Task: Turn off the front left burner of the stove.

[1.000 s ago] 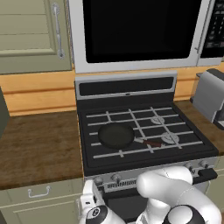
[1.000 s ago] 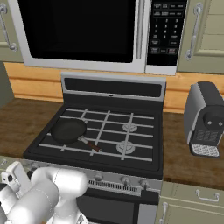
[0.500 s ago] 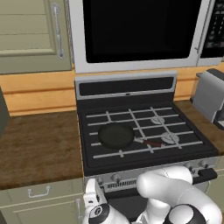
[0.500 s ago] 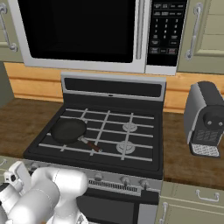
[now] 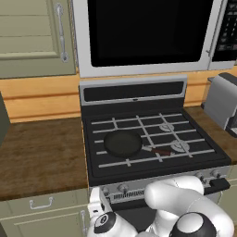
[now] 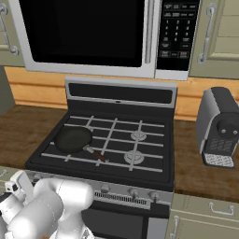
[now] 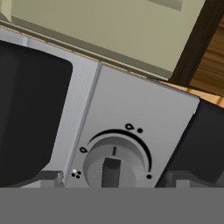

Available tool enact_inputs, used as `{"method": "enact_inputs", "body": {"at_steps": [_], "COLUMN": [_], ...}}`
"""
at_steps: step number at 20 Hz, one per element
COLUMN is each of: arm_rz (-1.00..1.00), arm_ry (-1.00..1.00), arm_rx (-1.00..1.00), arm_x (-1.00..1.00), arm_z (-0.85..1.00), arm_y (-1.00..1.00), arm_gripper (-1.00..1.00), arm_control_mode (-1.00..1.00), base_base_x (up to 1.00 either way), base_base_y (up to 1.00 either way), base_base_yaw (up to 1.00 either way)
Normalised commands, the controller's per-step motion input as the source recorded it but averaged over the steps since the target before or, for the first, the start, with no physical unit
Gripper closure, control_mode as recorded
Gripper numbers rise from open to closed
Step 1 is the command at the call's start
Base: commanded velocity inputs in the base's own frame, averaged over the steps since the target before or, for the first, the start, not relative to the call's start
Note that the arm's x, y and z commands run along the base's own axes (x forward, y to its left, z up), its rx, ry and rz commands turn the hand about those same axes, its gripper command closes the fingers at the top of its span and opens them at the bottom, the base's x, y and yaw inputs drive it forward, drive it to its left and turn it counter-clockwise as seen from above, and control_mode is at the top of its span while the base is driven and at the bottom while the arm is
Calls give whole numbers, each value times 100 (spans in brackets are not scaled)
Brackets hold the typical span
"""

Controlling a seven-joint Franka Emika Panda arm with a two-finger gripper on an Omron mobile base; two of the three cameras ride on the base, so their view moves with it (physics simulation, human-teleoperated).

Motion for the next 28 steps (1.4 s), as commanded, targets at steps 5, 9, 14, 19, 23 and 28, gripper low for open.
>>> {"method": "enact_inputs", "body": {"at_steps": [5,9,14,19,23,28], "arm_rz": [0,0,0,0,0,1], "arm_ry": [0,0,-13,-18,-9,-6], "arm_rx": [0,0,0,0,0,0], "arm_x": [0,0,0,0,0,0], "arm_z": [0,0,-7,-5,2,0], "arm_y": [0,0,0,0,0,0], "arm_gripper": [-100,-100,-100,-100,-100,-100], "arm_control_mode": [-100,-100,-100,-100,-100,-100], "base_base_x": [0,0,0,0,0,0], "base_base_y": [0,0,0,0,0,0], "base_base_yaw": [0,0,0,0,0,0]}}
